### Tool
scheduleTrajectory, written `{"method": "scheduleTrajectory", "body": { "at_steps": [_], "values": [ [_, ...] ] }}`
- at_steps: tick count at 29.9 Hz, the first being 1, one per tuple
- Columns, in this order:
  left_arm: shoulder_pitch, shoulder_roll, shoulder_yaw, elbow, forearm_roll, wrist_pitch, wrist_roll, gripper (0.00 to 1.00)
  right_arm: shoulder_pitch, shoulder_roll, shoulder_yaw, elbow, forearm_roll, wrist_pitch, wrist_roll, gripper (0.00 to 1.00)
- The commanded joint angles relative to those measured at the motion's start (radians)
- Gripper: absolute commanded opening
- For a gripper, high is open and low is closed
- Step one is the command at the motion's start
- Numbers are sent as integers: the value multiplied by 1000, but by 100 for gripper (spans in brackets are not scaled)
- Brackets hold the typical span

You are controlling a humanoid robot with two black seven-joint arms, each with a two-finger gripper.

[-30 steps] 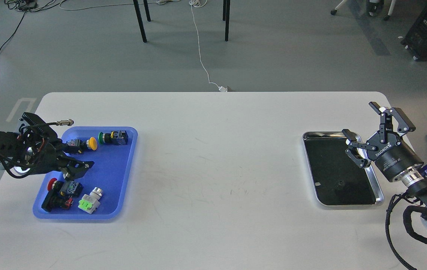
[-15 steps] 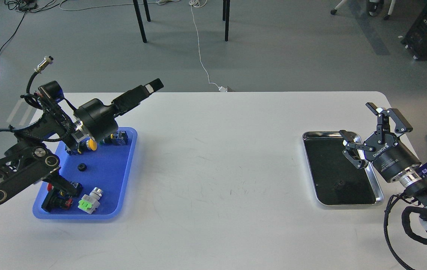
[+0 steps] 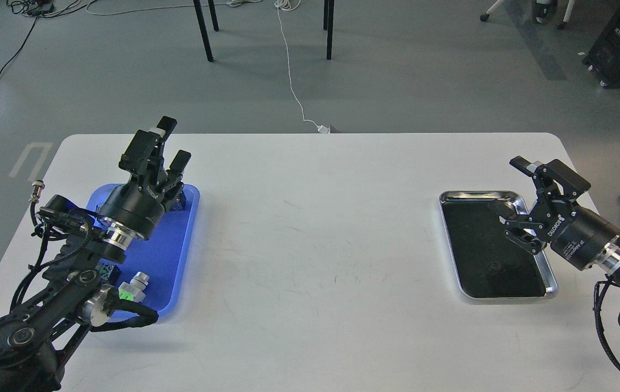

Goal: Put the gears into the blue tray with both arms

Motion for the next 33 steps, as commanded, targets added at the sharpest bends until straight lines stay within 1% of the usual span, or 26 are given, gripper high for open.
{"method": "scheduleTrajectory", "body": {
  "at_steps": [1, 5, 8, 10, 15, 17, 20, 24, 26, 33],
  "values": [
    [33, -17, -49, 6, -2, -94, 33, 98, 90, -76, -43, 0, -269, 6, 0, 99],
    [50, -43, -64, 6, -2, -96, 32, 98, 225, -137, -181, 0, -562, 8, 0, 99],
    [67, -63, -87, 6, -10, -99, 32, 98, 380, -146, -360, -12, -830, 8, 0, 99],
    [67, -72, -88, 6, -14, -99, 32, 98, 472, -146, -474, -28, -964, 8, 0, 99],
    [69, -86, -88, 5, -16, -100, 30, 98, 647, -126, -741, -86, -1199, 8, 0, 99],
    [67, -98, -90, 5, -16, -100, 30, 98, 675, -96, -776, -94, -1227, 8, 0, 99],
    [67, -108, -90, 0, -16, -103, 30, 98, 684, -12, -781, -112, -1229, 8, 0, 99],
    [69, -109, -88, -1, -16, -103, 30, 98, 687, 51, -784, -158, -1229, 8, 0, 99],
    [69, -109, -88, -3, -16, -103, 30, 98, 687, 70, -784, -164, -1227, 8, 0, 99],
    [69, -109, -87, -3, -16, -105, 30, 98, 684, 75, -799, -163, -1227, 8, 0, 95]
  ]
}}
